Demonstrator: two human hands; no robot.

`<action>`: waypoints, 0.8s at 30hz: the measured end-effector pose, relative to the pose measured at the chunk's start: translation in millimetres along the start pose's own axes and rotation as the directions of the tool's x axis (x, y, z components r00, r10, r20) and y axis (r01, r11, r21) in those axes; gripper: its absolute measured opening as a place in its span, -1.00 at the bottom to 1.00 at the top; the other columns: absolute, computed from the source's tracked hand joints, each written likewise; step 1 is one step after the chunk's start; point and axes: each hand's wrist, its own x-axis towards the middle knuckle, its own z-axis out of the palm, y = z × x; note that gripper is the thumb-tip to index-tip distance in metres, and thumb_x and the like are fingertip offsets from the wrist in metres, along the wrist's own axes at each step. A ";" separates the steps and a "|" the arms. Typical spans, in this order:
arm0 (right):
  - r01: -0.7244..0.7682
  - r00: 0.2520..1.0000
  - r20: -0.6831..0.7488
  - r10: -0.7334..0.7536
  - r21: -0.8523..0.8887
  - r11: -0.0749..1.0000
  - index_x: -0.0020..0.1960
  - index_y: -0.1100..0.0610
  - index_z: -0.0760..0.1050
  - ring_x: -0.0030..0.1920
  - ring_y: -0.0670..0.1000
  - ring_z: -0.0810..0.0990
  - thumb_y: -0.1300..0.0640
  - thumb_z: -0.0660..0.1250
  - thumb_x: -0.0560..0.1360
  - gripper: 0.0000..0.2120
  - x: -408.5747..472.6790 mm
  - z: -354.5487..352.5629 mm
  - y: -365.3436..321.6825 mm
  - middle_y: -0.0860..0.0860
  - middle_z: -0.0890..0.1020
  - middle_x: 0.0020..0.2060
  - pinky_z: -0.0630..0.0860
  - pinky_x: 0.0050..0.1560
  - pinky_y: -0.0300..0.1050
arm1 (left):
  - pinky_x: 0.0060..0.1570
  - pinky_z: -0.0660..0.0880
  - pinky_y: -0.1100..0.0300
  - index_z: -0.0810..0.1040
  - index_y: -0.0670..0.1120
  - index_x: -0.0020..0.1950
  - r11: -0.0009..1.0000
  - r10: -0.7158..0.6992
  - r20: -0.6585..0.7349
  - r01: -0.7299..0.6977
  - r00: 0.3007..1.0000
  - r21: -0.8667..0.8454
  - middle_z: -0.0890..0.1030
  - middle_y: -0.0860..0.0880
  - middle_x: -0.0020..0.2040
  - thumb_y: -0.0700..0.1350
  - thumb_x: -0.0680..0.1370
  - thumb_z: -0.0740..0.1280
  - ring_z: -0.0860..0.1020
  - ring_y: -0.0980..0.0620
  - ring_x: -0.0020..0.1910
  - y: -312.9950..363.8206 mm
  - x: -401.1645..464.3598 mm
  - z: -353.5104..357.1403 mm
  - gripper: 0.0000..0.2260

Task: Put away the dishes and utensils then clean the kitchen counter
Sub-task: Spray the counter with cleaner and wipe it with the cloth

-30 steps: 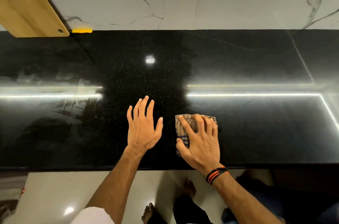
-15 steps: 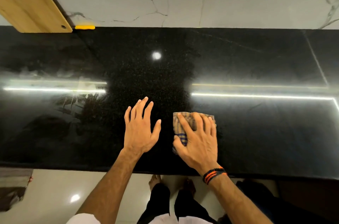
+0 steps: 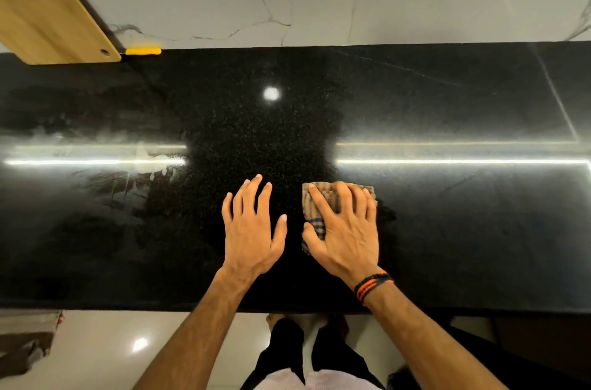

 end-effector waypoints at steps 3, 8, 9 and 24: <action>0.022 1.000 -0.006 -0.022 0.024 0.999 0.46 -0.14 0.39 0.37 0.23 0.34 -0.25 0.23 0.40 -0.36 17.8 5.1 -17.6 0.10 0.40 0.38 0.05 0.51 0.21 | 0.39 0.23 -0.13 0.44 -0.12 0.38 0.999 -0.033 -0.034 0.033 0.999 -0.018 0.35 -0.08 0.46 0.12 0.53 0.20 0.33 -0.10 0.41 1.7 8.6 -2.2 -0.50; 0.031 1.000 0.005 -0.031 0.042 0.999 0.47 -0.16 0.37 0.39 0.20 0.32 -0.27 0.21 0.42 -0.37 25.5 7.8 -11.1 0.09 0.38 0.39 0.12 0.49 0.22 | 0.36 0.27 -0.11 0.43 -0.12 0.40 1.000 -0.018 -0.045 0.017 0.999 -0.006 0.34 -0.09 0.47 0.12 0.54 0.18 0.33 -0.11 0.41 5.8 33.6 -0.2 -0.50; 0.023 1.000 0.004 -0.023 0.039 0.999 0.47 -0.16 0.37 0.39 0.20 0.32 -0.26 0.22 0.41 -0.37 27.0 7.2 -6.9 0.08 0.38 0.39 0.13 0.49 0.23 | 0.38 0.25 -0.13 0.40 -0.12 0.42 1.000 -0.003 -0.038 0.003 0.999 -0.008 0.32 -0.10 0.49 0.12 0.55 0.17 0.31 -0.12 0.44 7.9 41.4 0.7 -0.48; -0.077 0.997 -0.034 0.075 -0.076 0.994 0.48 -0.18 0.33 0.37 0.20 0.29 -0.27 0.17 0.44 -0.38 57.9 -4.2 64.9 0.08 0.34 0.37 0.15 0.47 0.21 | 0.48 0.09 -0.20 0.25 -0.09 0.54 0.997 0.048 0.047 -0.050 0.998 0.057 0.18 -0.09 0.58 0.20 0.58 0.05 0.15 -0.10 0.55 8.0 127.1 16.9 -0.40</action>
